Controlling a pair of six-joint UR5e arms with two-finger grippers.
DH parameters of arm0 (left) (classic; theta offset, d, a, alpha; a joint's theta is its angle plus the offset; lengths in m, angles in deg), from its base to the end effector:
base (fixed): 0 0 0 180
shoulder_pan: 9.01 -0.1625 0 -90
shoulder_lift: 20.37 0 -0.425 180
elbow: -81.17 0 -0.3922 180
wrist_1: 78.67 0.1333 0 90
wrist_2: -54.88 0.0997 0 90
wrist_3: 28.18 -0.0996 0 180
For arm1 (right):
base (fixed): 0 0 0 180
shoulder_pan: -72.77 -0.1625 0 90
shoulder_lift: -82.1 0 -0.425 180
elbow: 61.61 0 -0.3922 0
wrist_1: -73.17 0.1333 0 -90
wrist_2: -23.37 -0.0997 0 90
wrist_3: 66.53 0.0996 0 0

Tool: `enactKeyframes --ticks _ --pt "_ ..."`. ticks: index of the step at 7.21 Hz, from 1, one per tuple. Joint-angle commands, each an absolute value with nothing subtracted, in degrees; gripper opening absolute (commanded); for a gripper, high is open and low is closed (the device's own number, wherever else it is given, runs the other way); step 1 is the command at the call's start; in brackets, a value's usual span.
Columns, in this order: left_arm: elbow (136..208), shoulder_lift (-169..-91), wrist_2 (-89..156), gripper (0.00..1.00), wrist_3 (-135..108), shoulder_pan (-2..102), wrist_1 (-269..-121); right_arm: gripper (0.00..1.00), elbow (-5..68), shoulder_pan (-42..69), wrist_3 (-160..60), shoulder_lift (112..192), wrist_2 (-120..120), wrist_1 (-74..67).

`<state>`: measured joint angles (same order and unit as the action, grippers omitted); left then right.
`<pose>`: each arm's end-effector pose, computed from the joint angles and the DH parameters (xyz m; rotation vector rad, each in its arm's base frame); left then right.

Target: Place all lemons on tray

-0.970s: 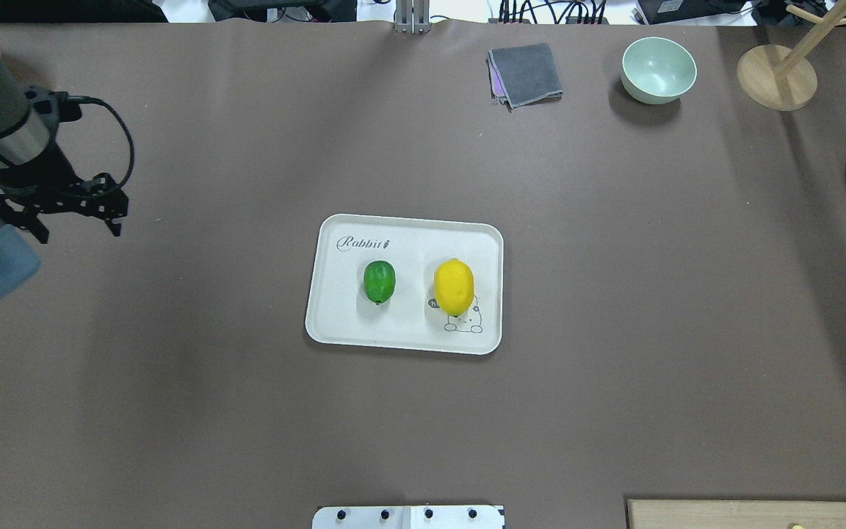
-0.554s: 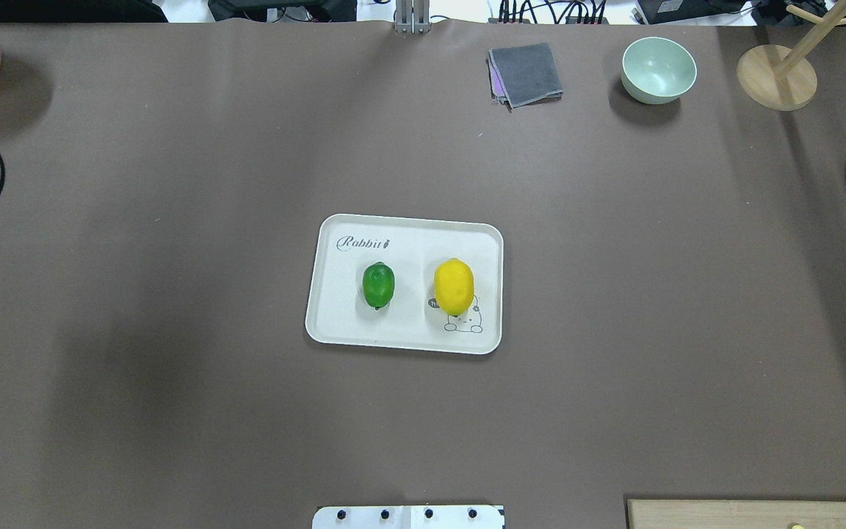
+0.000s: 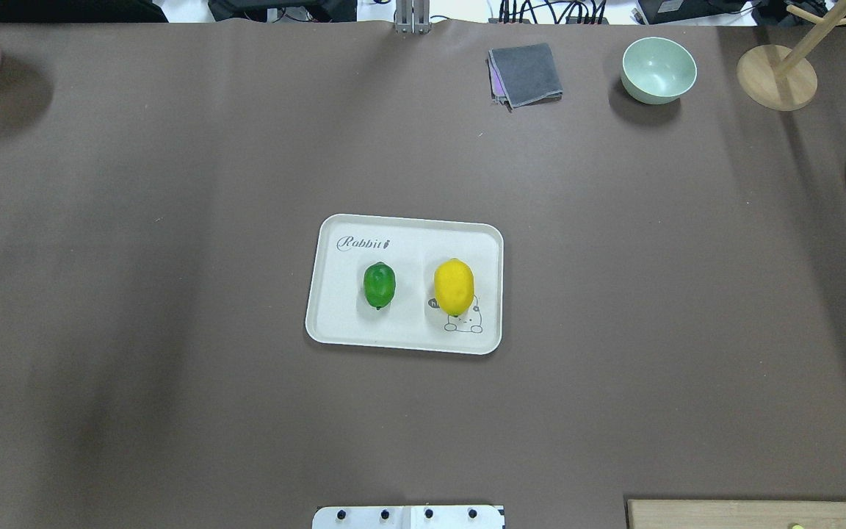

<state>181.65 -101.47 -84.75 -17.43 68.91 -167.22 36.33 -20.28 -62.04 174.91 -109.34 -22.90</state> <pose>0.0330 -0.4287 0.6359 -0.1694 0.8495 0.0227 0.0906 -0.4641 0.6267 -0.0250 -0.7457 0.1316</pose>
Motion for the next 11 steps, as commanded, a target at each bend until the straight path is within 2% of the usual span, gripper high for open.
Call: enactKeyframes --ticks 1,5,11 --pt "181.28 -101.49 -84.79 0.98 -32.33 76.38 -159.58 1.00 36.30 -20.22 -62.05 175.00 -109.44 -22.89" --pt "180.05 -100.35 -72.97 0.98 -41.34 84.56 -156.37 1.00 36.30 -20.22 -62.05 175.00 -109.44 -22.89" --pt "179.17 -100.17 -72.39 0.98 -41.54 86.87 -155.48 1.00 36.30 -20.22 -62.05 175.00 -109.44 -22.89"
